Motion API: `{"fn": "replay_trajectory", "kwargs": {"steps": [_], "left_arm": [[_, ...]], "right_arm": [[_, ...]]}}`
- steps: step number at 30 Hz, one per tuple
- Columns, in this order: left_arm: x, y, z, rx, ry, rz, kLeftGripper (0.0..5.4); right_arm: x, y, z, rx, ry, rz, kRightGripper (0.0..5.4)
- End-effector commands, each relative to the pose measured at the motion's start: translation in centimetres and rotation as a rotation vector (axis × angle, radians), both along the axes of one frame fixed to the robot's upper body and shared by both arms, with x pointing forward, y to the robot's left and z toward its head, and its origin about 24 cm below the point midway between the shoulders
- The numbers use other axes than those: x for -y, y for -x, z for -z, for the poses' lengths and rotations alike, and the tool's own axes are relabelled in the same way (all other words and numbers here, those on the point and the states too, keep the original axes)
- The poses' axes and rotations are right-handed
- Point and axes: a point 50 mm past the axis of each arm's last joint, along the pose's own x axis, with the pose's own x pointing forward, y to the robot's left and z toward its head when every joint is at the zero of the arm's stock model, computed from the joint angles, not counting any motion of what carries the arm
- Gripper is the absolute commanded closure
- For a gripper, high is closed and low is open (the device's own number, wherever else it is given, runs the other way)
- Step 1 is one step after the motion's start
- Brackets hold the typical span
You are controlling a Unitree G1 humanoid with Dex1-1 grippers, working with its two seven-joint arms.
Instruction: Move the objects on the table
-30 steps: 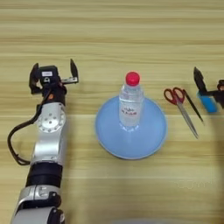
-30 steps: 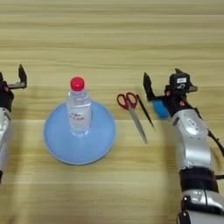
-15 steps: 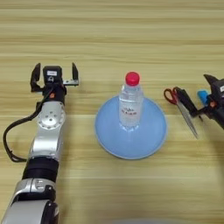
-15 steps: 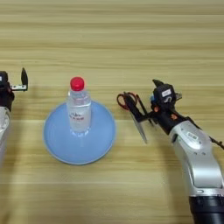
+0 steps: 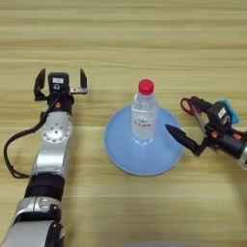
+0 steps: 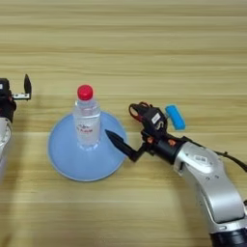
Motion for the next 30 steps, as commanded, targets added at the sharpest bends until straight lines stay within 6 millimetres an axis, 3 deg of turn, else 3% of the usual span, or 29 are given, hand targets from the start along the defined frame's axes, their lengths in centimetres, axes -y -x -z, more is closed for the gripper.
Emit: {"fn": "replay_trajectory", "kwargs": {"steps": [1,30], "left_arm": [[0.2,-0.2,0.0,-0.005,0.002,0.006,0.02],[1.2,-0.1,0.6,-0.042,0.020,0.103,0.02]], "right_arm": [[-1.1,-0.5,0.3,0.004,0.029,-0.041,0.00],[-4.0,-1.7,0.9,0.015,0.053,-0.125,0.00]]}}
